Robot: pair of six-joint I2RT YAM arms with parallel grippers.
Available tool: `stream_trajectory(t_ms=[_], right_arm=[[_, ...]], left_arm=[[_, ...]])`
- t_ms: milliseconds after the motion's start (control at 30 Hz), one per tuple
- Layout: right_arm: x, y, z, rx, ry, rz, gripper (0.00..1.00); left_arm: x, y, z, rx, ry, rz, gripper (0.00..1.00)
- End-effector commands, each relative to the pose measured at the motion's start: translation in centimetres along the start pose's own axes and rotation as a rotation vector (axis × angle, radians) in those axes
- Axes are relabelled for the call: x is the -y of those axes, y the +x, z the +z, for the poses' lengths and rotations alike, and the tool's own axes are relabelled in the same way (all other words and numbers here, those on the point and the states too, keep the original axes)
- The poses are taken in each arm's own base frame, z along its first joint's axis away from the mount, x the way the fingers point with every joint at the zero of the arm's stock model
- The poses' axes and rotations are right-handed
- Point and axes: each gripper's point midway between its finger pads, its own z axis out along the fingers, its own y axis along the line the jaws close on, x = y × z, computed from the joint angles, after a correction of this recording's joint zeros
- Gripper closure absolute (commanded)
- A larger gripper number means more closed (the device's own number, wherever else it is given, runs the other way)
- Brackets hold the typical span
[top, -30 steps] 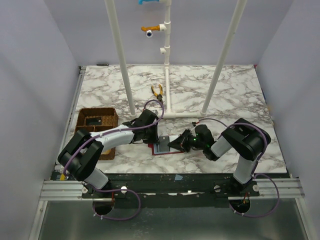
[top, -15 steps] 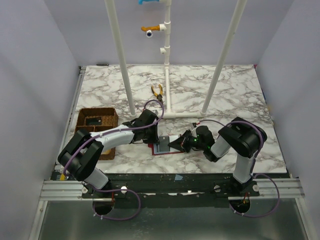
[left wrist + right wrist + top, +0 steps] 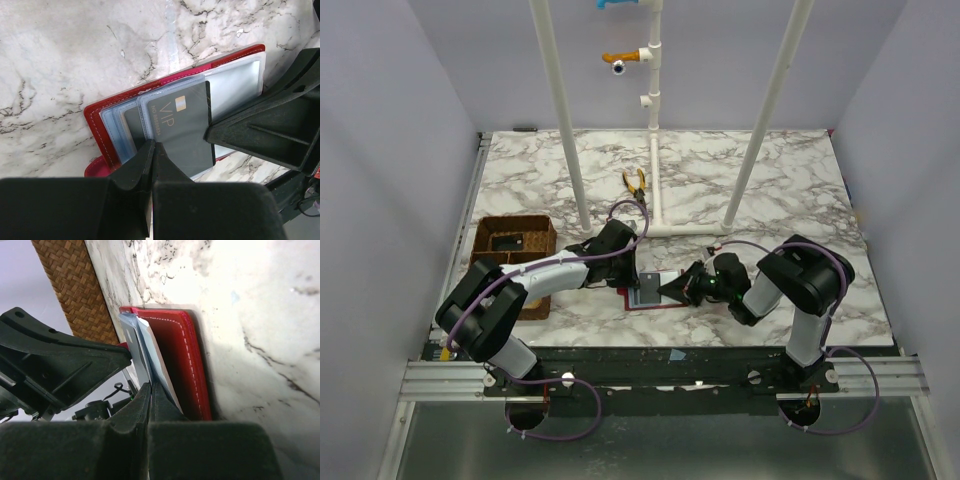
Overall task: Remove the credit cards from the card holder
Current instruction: Move the credit card to the storage box.
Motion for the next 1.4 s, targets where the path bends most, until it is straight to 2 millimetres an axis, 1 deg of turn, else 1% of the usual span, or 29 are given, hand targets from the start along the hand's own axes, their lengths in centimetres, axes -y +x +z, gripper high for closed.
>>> stream_trajectory(t_ms=[0,333,633,800,967,1033,1133,1267,1367], right_arm=[[1.5,-0.6,-0.7,0.040,0.052,0.002,0.99],[1.6,-0.8,-0.9,0.045,0.060,-0.012,0.99],[1.8,-0.9,-1.0,0.051,0.071,-0.022,0.99],[1.7,-1.2,-1.0,0.058,0.085,-0.040,0.99],[1.6,-1.6,-1.0,0.073,0.118,-0.080,0.99],[1.4,-1.9,-1.0,0.078,0.130,-0.101,0.97],[1.3,-2.1,-1.1,0.084,0.148,-0.121,0.96],[1.5,-2.2,-1.2,0.088,0.165,-0.128,0.96],[1.5,-2.1,-1.2,0.085,0.161,-0.126,0.96]], left_arm=[[-4.7,3.8,0.6,-0.102,-0.173,-0.004,1.00],[-5.4,4.1,0.6,-0.106,-0.201,-0.010,1.00],[-5.9,3.9,0.4,-0.094,-0.228,0.010,1.00],[-6.5,3.4,0.2,-0.068,-0.260,0.030,1.00],[-6.5,3.3,0.1,-0.063,-0.260,0.036,1.00],[-6.4,3.3,0.1,-0.063,-0.257,0.038,1.00],[-5.9,3.3,0.2,-0.064,-0.240,0.050,1.00],[-5.5,3.2,0.3,-0.063,-0.234,0.058,1.00],[-5.5,3.3,0.3,-0.065,-0.236,0.053,1.00]])
